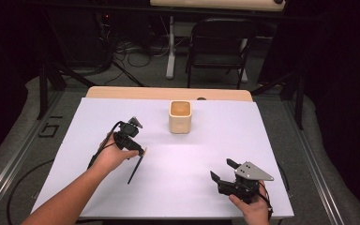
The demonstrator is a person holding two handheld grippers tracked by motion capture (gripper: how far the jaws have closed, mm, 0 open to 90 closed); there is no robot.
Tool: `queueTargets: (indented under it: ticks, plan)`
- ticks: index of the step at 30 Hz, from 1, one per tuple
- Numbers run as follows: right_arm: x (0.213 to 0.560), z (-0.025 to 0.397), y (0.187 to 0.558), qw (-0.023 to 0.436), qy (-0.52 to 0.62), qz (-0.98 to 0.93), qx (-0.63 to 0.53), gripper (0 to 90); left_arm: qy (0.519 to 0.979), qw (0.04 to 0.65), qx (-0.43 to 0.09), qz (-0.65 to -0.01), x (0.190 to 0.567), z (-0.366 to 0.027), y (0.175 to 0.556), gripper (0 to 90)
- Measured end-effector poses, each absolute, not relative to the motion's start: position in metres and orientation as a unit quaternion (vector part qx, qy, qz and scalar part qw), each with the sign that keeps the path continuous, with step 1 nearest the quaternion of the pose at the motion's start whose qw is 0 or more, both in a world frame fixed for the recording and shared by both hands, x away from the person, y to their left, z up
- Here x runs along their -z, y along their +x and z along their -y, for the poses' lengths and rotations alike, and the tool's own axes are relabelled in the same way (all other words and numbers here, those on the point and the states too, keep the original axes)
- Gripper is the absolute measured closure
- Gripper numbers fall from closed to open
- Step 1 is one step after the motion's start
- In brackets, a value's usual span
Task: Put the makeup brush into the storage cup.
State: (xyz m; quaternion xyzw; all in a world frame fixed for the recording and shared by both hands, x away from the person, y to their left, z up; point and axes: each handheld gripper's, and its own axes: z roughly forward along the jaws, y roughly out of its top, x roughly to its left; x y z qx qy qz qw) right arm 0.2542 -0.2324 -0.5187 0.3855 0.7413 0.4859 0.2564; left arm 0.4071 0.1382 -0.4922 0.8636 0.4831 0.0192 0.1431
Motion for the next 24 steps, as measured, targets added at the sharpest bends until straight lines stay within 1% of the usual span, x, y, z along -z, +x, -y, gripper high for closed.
queueTargets:
  ticks: [7, 9, 15, 24]
  plan:
    - [0.519, 0.232, 0.255, 0.256, 0.386, -0.741, -0.486, 25.2, 0.865, 0.134, -0.014, -0.483, 0.494, -0.135, 0.408, 46.0]
    - [0.519, 0.233, 0.254, 0.255, 0.387, -0.742, -0.485, 25.3, 0.866, 0.131, -0.012, -0.483, 0.494, -0.134, 0.409, 47.9]
    - [0.519, 0.232, 0.254, 0.254, 0.386, -0.742, -0.486, 25.3, 0.867, 0.121, -0.008, -0.483, 0.497, -0.131, 0.41, 48.7]
    - [0.519, 0.232, 0.254, 0.254, 0.385, -0.742, -0.486, 25.3, 0.865, 0.106, -0.001, -0.49, 0.501, -0.126, 0.412, 52.2]
